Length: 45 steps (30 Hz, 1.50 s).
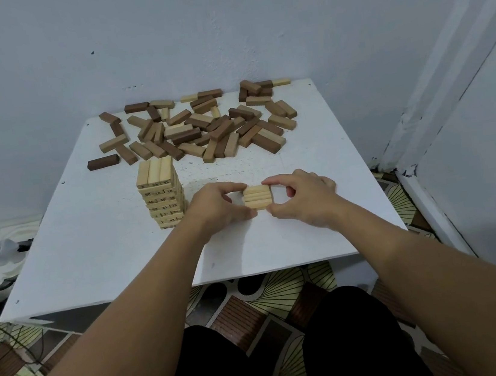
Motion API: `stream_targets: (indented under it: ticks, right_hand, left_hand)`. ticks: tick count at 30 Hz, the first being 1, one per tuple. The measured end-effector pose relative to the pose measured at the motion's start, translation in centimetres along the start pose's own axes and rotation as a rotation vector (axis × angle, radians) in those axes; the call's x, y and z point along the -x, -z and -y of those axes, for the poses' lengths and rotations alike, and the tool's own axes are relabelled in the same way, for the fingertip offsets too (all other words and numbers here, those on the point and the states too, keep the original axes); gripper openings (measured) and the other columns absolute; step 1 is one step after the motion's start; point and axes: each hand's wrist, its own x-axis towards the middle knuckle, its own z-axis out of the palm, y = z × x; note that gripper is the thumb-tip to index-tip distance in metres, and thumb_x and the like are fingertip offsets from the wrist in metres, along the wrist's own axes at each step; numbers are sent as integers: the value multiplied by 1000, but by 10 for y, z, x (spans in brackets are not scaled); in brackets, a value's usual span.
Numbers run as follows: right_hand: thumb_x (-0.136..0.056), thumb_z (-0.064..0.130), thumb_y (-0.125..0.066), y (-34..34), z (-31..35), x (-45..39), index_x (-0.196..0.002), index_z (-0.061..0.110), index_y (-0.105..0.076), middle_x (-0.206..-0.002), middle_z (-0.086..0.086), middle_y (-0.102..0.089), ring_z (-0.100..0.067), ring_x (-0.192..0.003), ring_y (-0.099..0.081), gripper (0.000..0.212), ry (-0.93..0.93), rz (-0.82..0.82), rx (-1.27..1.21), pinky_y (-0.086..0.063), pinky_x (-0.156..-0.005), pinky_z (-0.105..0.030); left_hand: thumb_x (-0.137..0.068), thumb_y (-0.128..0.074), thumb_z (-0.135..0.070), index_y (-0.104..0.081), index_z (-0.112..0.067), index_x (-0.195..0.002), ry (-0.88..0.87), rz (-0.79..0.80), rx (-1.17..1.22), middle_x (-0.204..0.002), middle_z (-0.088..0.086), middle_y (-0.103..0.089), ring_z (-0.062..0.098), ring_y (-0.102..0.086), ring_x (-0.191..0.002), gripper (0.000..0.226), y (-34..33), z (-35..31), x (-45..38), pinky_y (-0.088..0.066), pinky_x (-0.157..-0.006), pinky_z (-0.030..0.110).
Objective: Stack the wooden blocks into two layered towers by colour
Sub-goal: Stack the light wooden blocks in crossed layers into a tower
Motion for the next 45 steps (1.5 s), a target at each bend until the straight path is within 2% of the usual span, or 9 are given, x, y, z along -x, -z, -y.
stream_targets:
  ticks: [9,14,21,29,33,37,39,43,45]
  right_hand:
    - [-85,54,-71,-2,1,1,-134,54,-56,-97,9,-51,-11,-99,-48,52,30,-33,44,-22,-94,-36]
    - [-84,54,-70,-1,1,4,-128,49,-58,-91,8,-52,-13,-97,-48,46,71,-39,70,-22,-91,-37]
    - [-83,46,-74,10,3,13,-121,43,-62,-86,5,-52,-12,-84,-51,40,123,-95,5,-33,-95,-41]
    - [-82,39,-80,46,25,12,-127,43,-64,-82,5,-47,-10,-77,-48,48,190,-160,-106,-40,-96,-45]
    - [-81,36,-80,58,46,10,-120,43,-67,-79,7,-43,-4,-73,-44,42,257,-186,-182,-37,-91,-39]
    - [-79,40,-79,58,72,2,-116,43,-66,-77,10,-42,-6,-72,-43,39,311,-183,-179,-38,-88,-39]
    - [-78,41,-79,56,85,-2,-114,43,-65,-75,11,-41,-7,-72,-44,38,336,-180,-189,-41,-88,-39]
    - [-76,40,-80,51,116,-11,-114,45,-66,-78,12,-42,-4,-70,-44,42,388,-150,-224,-40,-72,-30]
    - [-77,35,-82,48,133,-14,-109,50,-64,-80,10,-42,-4,-71,-44,40,417,-135,-254,-41,-72,-29]
  left_hand:
    - [-80,-89,-32,-67,-42,-129,-56,21,-68,-89,-1,-52,15,-50,-74,54,2,-2,-1,-36,-59,27]
    - [-86,-84,-32,-67,-40,-125,-134,48,-176,-77,-3,-44,13,-41,-67,44,4,-6,2,-30,-56,28]
    - [-91,-78,-35,-63,-38,-121,-220,49,-204,-71,-4,-40,13,-37,-64,34,2,-15,9,-29,-56,29]
    - [-95,-74,-29,-55,-32,-139,-301,-69,-271,-79,-10,-45,10,-46,-71,48,21,-57,25,-33,-58,28]
    - [-93,-77,-29,-59,-29,-135,-357,-125,-288,-88,-9,-54,9,-46,-75,46,45,-68,35,-35,-64,29]
    - [-94,-76,-27,-59,-28,-139,-355,-167,-300,-78,-15,-46,2,-44,-68,48,73,-72,48,-29,-56,17]
    - [-94,-76,-28,-57,-29,-142,-340,-170,-303,-79,-11,-48,2,-44,-68,52,88,-72,54,-30,-57,19]
    - [-92,-78,-30,-58,-33,-140,-306,-194,-290,-80,-17,-50,2,-49,-71,53,120,-66,67,-35,-58,20]
    - [-90,-80,-31,-59,-35,-139,-282,-204,-287,-77,-13,-50,5,-49,-69,54,138,-61,71,-37,-57,24]
